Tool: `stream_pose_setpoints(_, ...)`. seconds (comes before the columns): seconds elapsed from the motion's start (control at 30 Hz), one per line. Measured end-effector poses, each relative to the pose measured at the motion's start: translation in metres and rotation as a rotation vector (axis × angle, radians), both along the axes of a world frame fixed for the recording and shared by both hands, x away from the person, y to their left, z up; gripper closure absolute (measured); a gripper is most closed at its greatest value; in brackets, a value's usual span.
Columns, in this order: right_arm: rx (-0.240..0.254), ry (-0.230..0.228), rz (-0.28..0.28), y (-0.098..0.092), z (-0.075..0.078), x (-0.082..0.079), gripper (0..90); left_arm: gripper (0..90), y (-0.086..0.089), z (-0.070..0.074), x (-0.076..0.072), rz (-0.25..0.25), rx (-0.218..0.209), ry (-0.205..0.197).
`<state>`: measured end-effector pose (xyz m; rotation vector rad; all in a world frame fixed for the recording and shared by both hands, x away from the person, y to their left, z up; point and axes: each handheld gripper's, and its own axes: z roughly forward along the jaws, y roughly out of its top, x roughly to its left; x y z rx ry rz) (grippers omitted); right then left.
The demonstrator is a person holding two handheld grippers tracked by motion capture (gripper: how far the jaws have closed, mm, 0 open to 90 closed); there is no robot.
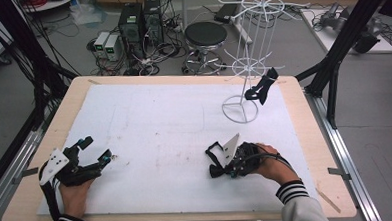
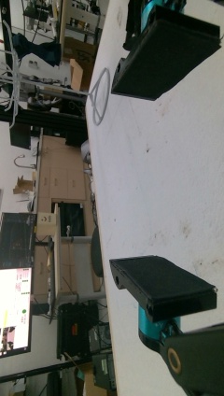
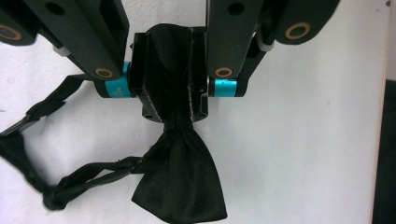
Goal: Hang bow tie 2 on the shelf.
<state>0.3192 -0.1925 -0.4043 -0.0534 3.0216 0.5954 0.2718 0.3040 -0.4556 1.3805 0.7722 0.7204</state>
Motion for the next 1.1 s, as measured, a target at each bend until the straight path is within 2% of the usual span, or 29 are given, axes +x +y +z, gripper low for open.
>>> stream_pose_setpoints(0.17, 0.067, -0.005, -0.022, -0.003, 0.007, 0.0, 77.4, 14.4, 0.0, 0.0, 0.0, 0.0, 0.001, -0.001)
stream_pose_setpoints(0.23, 0.098, -0.019, -0.013, -0.005, 0.009, 0.001, 77.4, 14.4, 0.0, 0.0, 0.0, 0.0, 0.001, -0.001)
stream_pose_setpoints(0.33, 0.135, -0.021, -0.043, -0.01, 0.012, 0.001, 77.4, 14.3, 0.0, 0.0, 0.0, -0.001, 0.001, 0.0)
stream_pose_setpoints(0.5, 0.181, -0.043, -0.059, -0.014, 0.018, 0.002, 77.4, 14.4, 0.0, 0.0, 0.0, 0.001, 0.0, -0.001)
stream_pose_setpoints(0.7, 0.212, -0.054, -0.085, -0.017, 0.022, 0.002, 77.4, 14.4, 0.0, 0.0, 0.0, 0.001, 0.001, -0.001)
stream_pose_setpoints(0.83, 0.292, -0.065, -0.123, -0.024, 0.029, 0.004, 77.3, 14.4, 0.0, 0.0, 0.0, 0.0, 0.0, 0.0)
stream_pose_setpoints(1.1, 0.391, -0.082, -0.193, -0.034, 0.038, 0.006, 77.3, 14.4, 0.0, 0.0, 0.0, 0.001, 0.0, -0.001)
